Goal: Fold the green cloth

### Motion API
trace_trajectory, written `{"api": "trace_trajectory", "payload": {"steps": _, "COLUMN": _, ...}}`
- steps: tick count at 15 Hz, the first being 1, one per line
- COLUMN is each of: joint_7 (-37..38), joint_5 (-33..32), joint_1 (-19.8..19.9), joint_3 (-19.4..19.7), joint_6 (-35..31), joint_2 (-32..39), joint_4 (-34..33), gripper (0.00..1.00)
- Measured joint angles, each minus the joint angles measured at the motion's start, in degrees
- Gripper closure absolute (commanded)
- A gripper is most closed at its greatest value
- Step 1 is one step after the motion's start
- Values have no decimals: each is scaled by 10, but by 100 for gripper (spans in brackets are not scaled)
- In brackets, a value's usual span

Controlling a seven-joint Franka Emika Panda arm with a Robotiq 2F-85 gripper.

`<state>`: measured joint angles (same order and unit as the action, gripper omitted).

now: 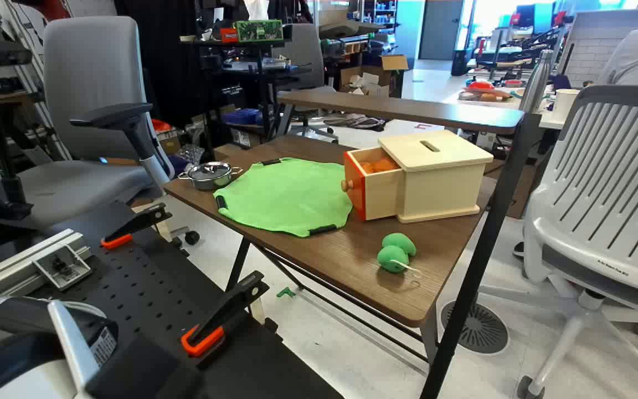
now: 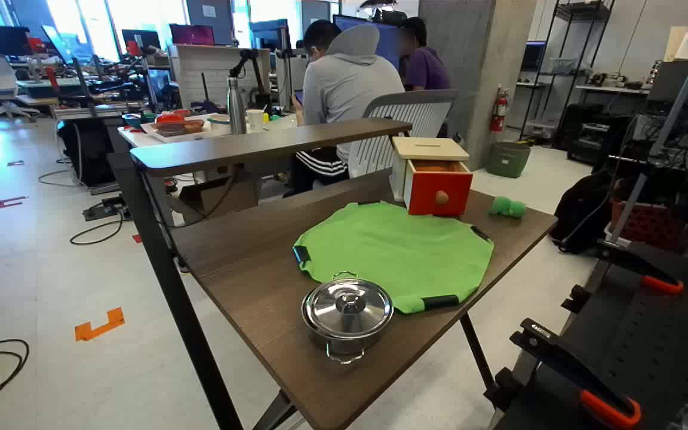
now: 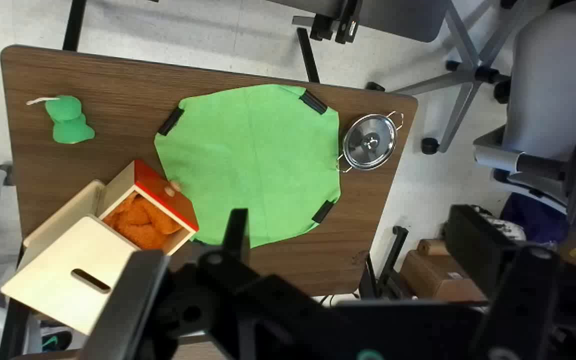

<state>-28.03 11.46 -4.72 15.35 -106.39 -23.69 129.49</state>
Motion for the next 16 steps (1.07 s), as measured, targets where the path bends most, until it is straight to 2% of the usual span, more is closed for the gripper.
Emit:
{"api": "trace_trajectory", "payload": {"steps": 7, "joint_7": 0, "joint_5": 0, "joint_1": 2, "joint_3": -2, "joint_6": -1, "joint_2": 0, "joint_4": -1, "gripper": 0}}
{"api": "trace_trajectory", "payload": {"steps": 11, "joint_7": 11, "joint_5": 4, "joint_1": 9, "joint_3": -25, "joint_6": -9, "joint_2": 7, "joint_4": 15, "gripper": 0}}
{"api": "trace_trajectory", "payload": {"steps": 16, "joint_7": 49, "joint_5": 62, "joint_1": 5, "joint_3": -68, "joint_6": -22, "joint_2": 41, "joint_4": 38, "gripper": 0}}
